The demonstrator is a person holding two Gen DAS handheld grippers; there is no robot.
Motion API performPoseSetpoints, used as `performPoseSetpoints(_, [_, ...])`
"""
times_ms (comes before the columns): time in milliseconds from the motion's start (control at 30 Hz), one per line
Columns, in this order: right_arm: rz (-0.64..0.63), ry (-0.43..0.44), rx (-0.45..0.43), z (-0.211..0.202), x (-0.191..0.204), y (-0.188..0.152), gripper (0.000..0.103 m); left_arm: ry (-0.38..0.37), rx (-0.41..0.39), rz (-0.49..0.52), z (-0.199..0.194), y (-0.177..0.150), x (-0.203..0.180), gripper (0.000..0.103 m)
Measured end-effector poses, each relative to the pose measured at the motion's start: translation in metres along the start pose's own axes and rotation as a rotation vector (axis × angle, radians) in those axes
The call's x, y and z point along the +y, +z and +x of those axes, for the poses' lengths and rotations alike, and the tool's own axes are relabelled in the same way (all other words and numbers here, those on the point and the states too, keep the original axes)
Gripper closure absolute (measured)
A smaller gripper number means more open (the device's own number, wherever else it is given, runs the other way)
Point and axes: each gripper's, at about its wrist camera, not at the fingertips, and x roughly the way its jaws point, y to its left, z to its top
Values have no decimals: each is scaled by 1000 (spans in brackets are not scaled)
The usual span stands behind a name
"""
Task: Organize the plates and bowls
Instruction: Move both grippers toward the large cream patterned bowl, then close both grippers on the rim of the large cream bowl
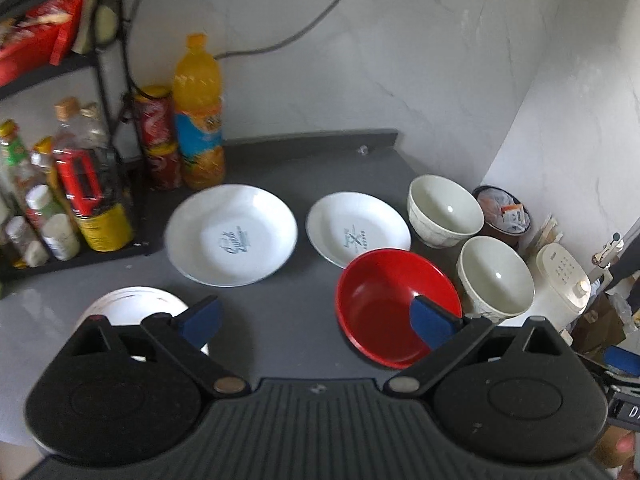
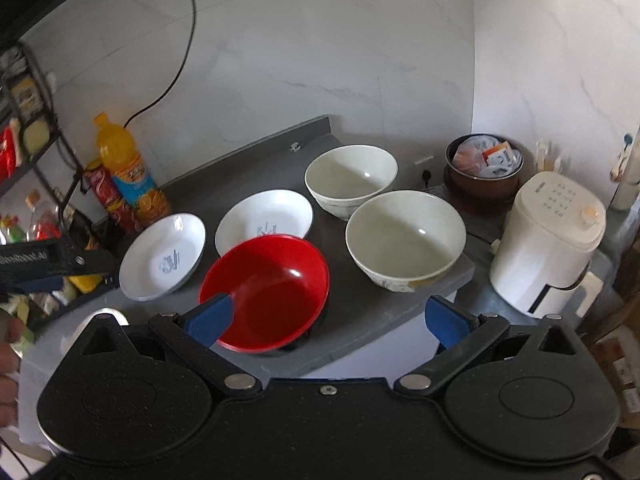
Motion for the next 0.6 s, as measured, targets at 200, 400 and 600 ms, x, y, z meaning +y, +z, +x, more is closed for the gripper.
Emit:
performPoseSetpoints(200, [16, -43, 20, 31, -15, 17, 0, -46, 59, 31, 45, 20, -21, 3])
performPoseSetpoints(400, [60, -99, 50, 63, -38, 29, 8, -55, 103, 63, 89, 36, -48, 3])
performPoseSetpoints(600, [121, -130, 74, 87, -55, 32, 24, -92, 169, 155, 129, 49, -82, 13])
